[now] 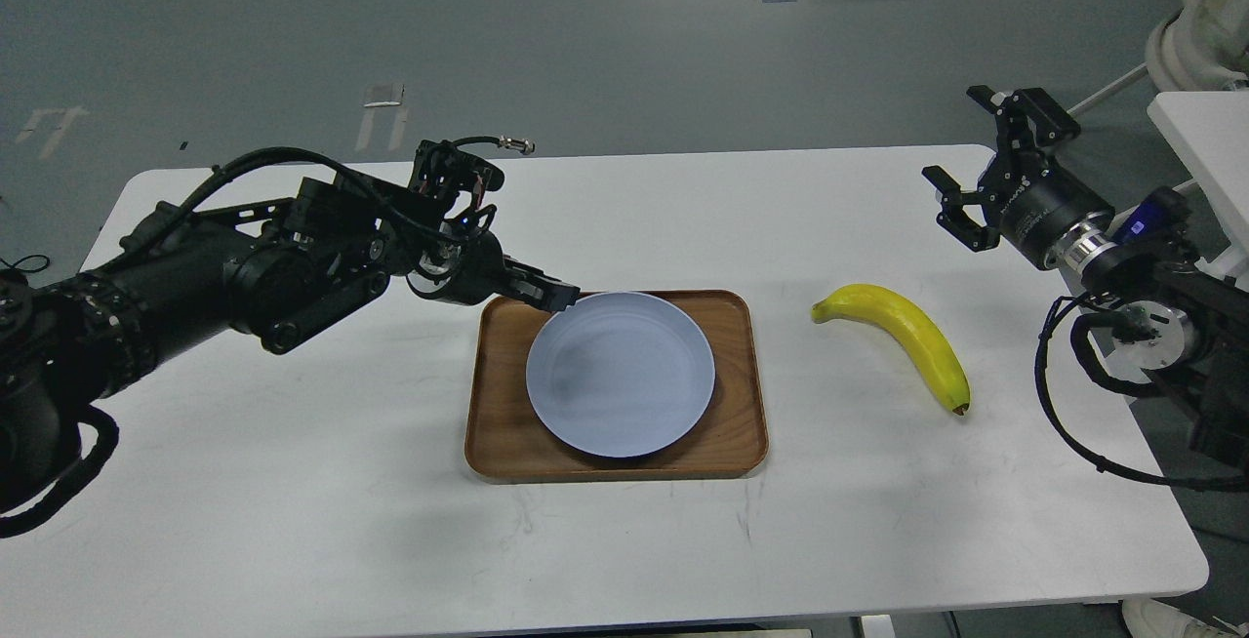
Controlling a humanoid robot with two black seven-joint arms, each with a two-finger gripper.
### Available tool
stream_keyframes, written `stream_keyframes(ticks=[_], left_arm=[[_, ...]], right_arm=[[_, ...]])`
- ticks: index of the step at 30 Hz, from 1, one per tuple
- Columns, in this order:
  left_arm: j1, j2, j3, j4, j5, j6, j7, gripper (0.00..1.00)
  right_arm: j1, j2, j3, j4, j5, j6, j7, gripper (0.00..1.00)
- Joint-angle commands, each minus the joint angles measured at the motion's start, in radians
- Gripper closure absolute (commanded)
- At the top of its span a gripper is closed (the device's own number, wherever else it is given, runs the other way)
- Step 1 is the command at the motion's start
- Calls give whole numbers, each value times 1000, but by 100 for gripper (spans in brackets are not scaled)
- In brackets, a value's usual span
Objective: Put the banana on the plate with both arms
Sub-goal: 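Release the plate and withdraw the left gripper to rest, then move the right gripper down to the yellow banana and grasp it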
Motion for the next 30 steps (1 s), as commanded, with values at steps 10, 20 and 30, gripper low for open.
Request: stream_keyframes(ticks=[10,20,30], left_arm=[[120,293,-178,-14,-1150,-14,-92,2],[437,346,-505,3,-1269,-14,-92,2],[442,338,-519,2,-1267,-14,-92,2]], right_arm=[[3,-14,-8,3,-18,0,0,0],[124,-86,-136,31,-331,0,0,0],[360,-147,-243,164,-1172,0,0,0]])
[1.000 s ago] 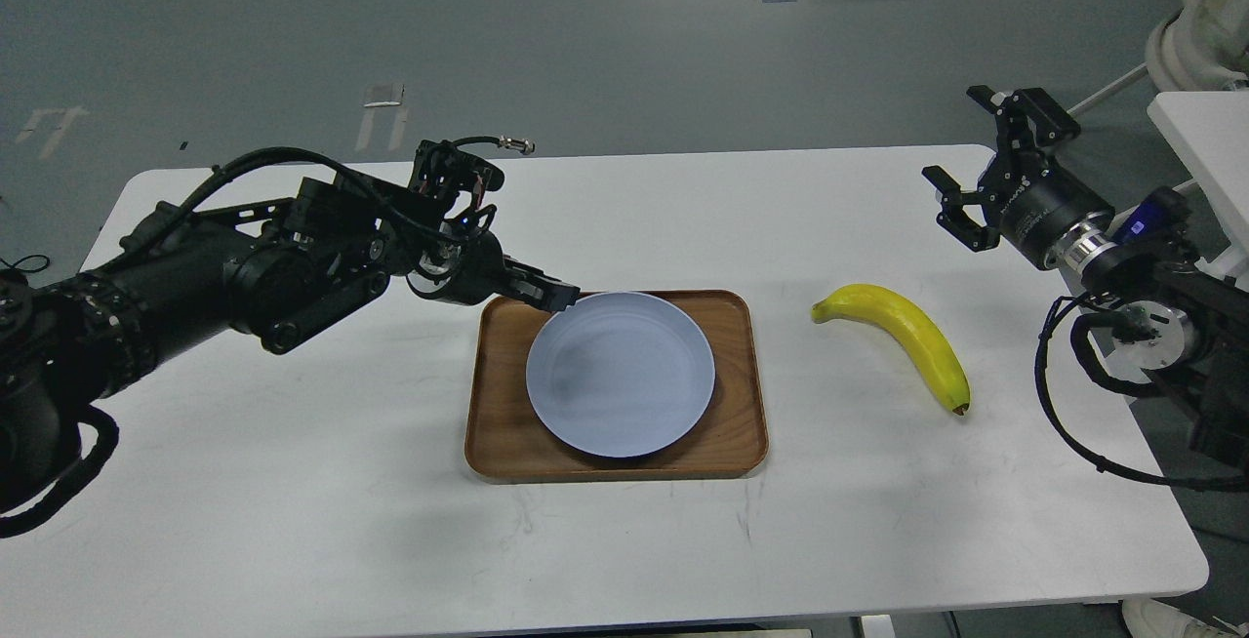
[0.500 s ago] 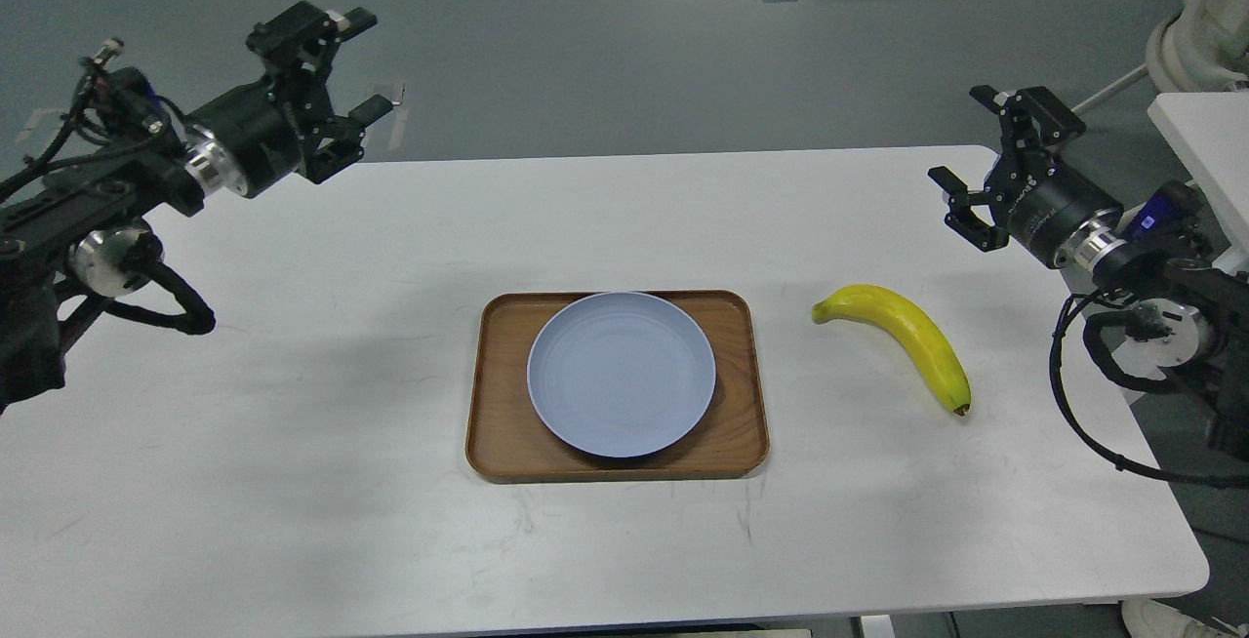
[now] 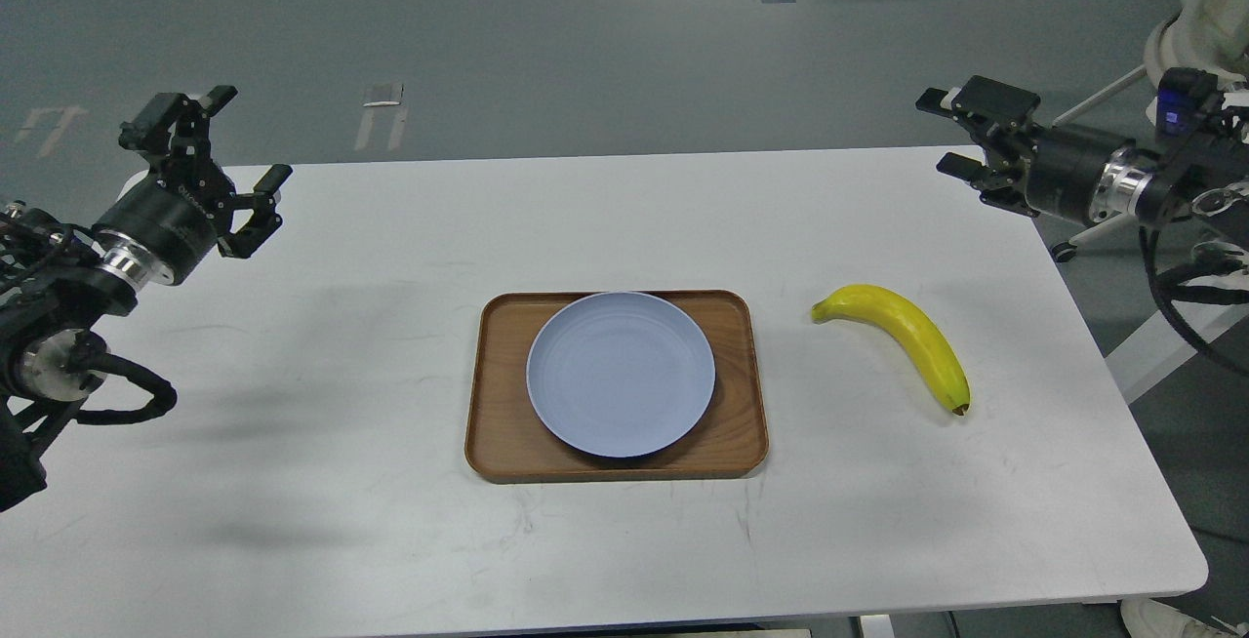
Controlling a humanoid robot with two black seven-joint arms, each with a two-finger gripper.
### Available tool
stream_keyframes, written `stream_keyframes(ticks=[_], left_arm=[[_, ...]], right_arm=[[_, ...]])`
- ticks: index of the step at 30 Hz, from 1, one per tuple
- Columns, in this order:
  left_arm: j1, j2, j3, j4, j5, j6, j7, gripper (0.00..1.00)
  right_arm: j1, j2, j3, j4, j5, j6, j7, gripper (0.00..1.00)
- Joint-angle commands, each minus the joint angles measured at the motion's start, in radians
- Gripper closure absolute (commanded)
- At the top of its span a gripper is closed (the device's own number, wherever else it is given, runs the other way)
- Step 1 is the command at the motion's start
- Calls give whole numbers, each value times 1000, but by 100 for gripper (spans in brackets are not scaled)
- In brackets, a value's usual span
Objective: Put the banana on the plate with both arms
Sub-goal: 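Move the right gripper down to the yellow banana and grasp it, then lift the banana with the right gripper and lower it onto the plate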
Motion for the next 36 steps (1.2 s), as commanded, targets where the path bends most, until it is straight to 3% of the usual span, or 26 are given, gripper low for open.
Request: stream_keyframes(ticks=[1,6,13,24,27,28,29,33,34,36], left_arm=[[-9,-2,-1,-2,2,0,0,2],[-12,2,-1,-2,10,0,0,2],[-8,-1,1,-2,14,0,0,2],[-9,-1,1,-3,14,0,0,2],[-9,2,1,-4,14,0,0,2],[-9,2,1,-4,14,0,0,2],[-9,2,1,-4,14,0,0,2],[-9,5,1,-4,14,0,0,2],[-9,5,1,-4,14,0,0,2],[-9,5,1,-4,14,0,0,2]], right_arm=[[75,-1,-79,55,-309,0,0,0],[138,17,-287,58,-522,0,0,0],[136,112,-476,17,-566,-9,0,0],[80,203,-496,-74,-564,-61,0,3],[57,212,-493,-76,-550,-101,0,12],[46,221,-493,-77,-547,-107,0,21],[46,221,-493,-77,-547,-107,0,21],[38,221,-498,-79,-547,-110,0,69],[38,220,-498,-77,-547,-110,0,78],[38,218,-498,-77,-547,-109,0,83]])
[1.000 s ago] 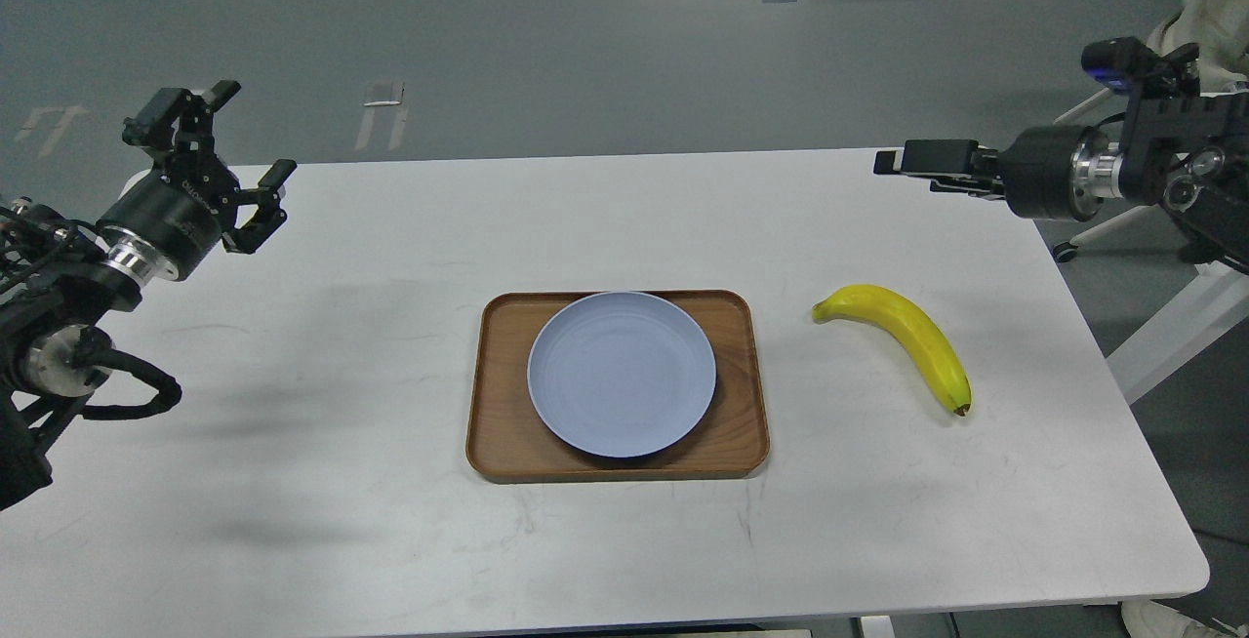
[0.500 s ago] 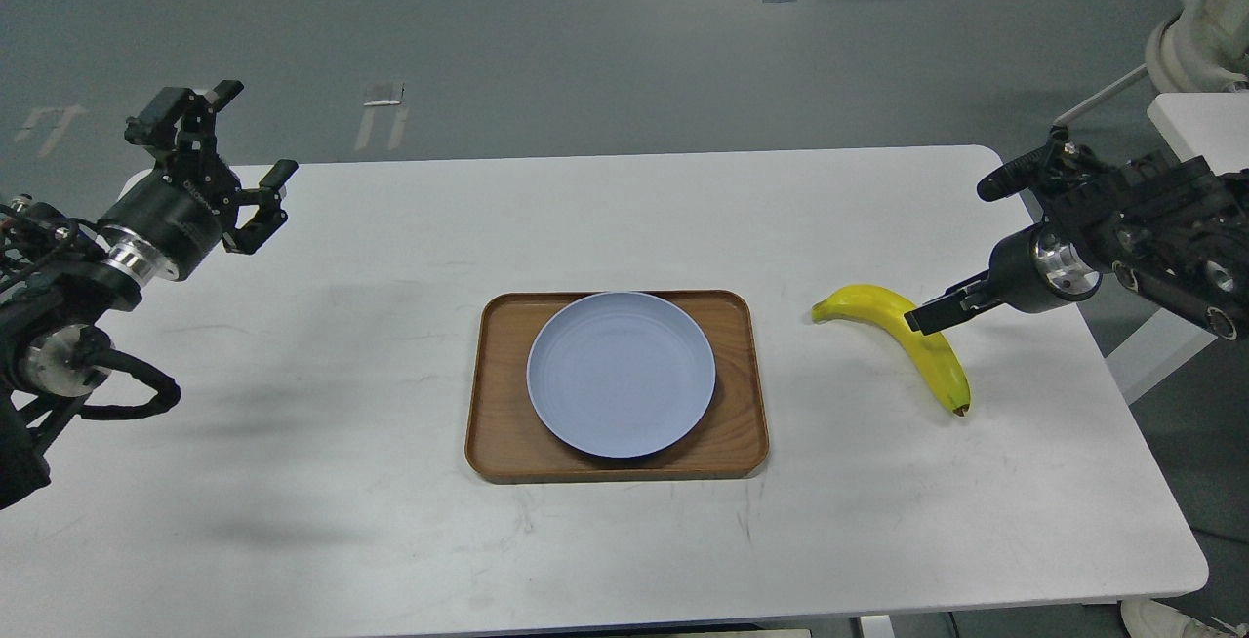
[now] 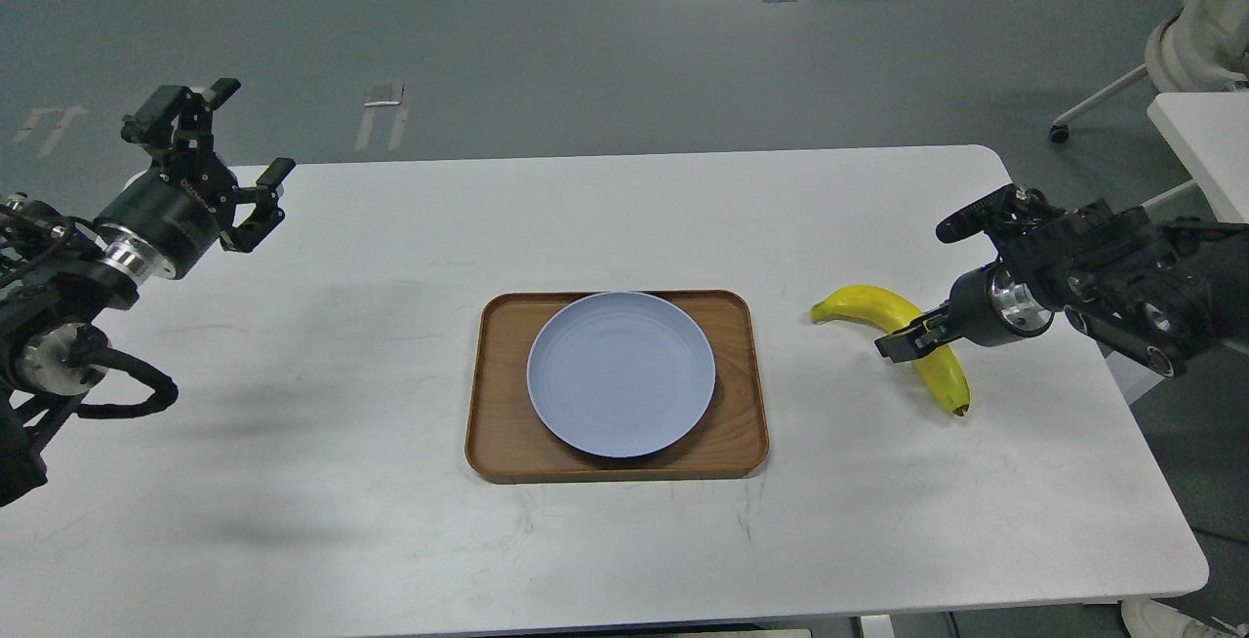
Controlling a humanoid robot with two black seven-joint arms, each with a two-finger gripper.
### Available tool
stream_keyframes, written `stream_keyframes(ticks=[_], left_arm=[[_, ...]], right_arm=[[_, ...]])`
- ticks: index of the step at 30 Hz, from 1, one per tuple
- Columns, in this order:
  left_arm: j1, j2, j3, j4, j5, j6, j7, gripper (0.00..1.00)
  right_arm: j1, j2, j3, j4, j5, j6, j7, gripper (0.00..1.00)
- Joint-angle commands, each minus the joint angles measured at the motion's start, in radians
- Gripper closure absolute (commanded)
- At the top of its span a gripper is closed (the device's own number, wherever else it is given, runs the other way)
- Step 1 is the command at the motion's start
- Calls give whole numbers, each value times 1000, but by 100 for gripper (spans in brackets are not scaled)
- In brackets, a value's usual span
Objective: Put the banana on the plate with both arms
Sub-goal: 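Lift the banana with the right gripper and lower it onto the plate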
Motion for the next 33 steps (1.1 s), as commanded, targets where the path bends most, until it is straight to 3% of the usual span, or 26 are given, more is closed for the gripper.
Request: stream_keyframes(ticks=[1,3,15,27,33], left_arm=[[0,0,0,0,0,0,0,2],[0,0,0,-1,0,0,0,2],[-4,2,-1,-3,0,0,0,2],[-9,2,-3,-6,0,0,0,2],[-9,2,-3,-6,0,0,0,2]], right_arm=[[0,-4,-1,2,0,0,0,87],[4,-7,1,9,0,0,0,92],[257,-69,11,193,15,6,0,91],[293,281,-8,172,118,55,0,90],[259,365,-45,129,155,54,0,87]])
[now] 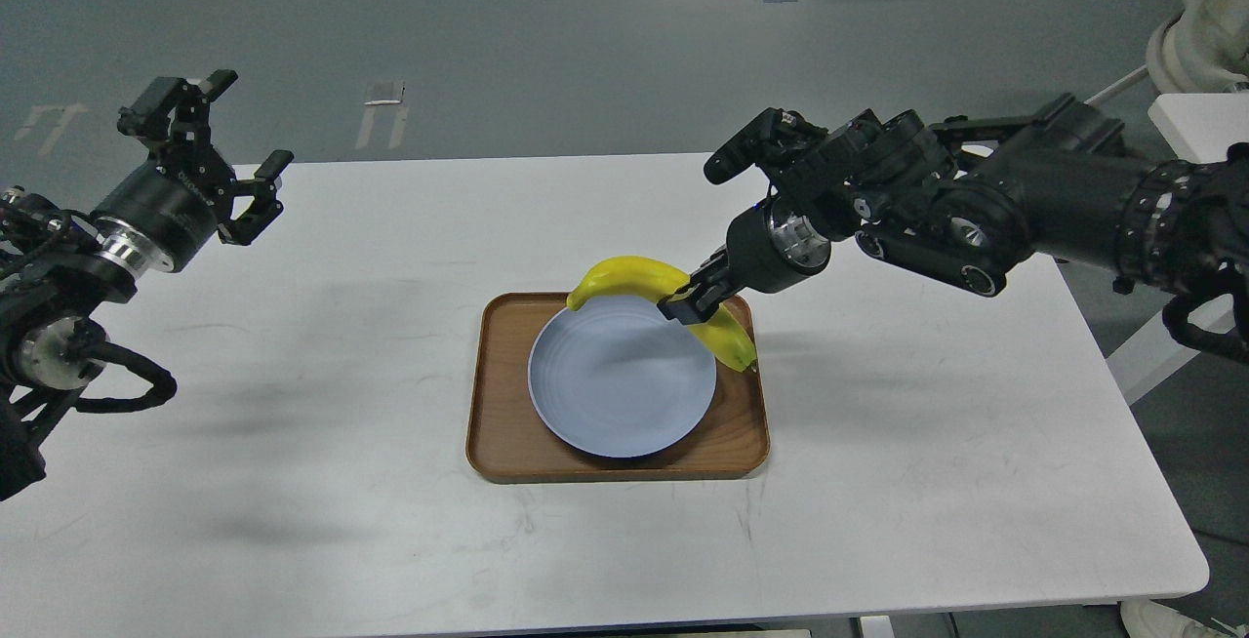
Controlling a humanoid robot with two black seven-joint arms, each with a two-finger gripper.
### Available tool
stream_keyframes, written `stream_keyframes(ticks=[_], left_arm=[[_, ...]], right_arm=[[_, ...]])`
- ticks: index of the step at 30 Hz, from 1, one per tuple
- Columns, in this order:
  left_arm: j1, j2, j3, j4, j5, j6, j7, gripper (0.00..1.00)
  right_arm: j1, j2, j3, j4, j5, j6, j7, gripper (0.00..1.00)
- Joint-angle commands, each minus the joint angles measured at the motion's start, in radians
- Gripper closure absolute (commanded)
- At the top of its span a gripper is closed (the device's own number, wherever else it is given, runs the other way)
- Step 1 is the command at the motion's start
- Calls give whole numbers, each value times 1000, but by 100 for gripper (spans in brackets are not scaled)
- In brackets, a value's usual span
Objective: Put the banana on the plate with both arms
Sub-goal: 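Lift the banana with the right gripper and lower it onto the plate, then open the right gripper and retract it away from the plate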
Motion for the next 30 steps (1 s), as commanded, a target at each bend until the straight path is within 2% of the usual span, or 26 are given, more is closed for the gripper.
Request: stream_keyframes(ticks=[1,7,8,13,15,16,19,24,30], left_arm=[[0,-2,0,0,0,0,0,2],[0,-2,0,0,0,0,0,2],[0,-2,0,0,0,0,0,2],[2,-2,0,0,0,0,0,2],[2,-2,0,0,0,0,0,2],[0,0,0,0,0,0,0,2],[0,0,0,0,0,0,0,2],[0,0,0,0,0,0,0,2],[2,-2,0,0,0,0,0,2]], right_arm=[[-25,41,-11,-27,23,-1,0,86],[-51,72,-9,-55,33,-4,0,80],[-51,75,-9,-56,33,-7,0,71],[-55,78,-4,-72,34,-14,0,48],[-55,78,-1,-79,48,-17,0,31],[-55,78,-1,-82,75,-18,0,19],[-55,75,0,-90,132,-18,0,3],[-55,43,29,-104,207,-20,0,1],[-103,-145,267,-119,478,-18,0,0]])
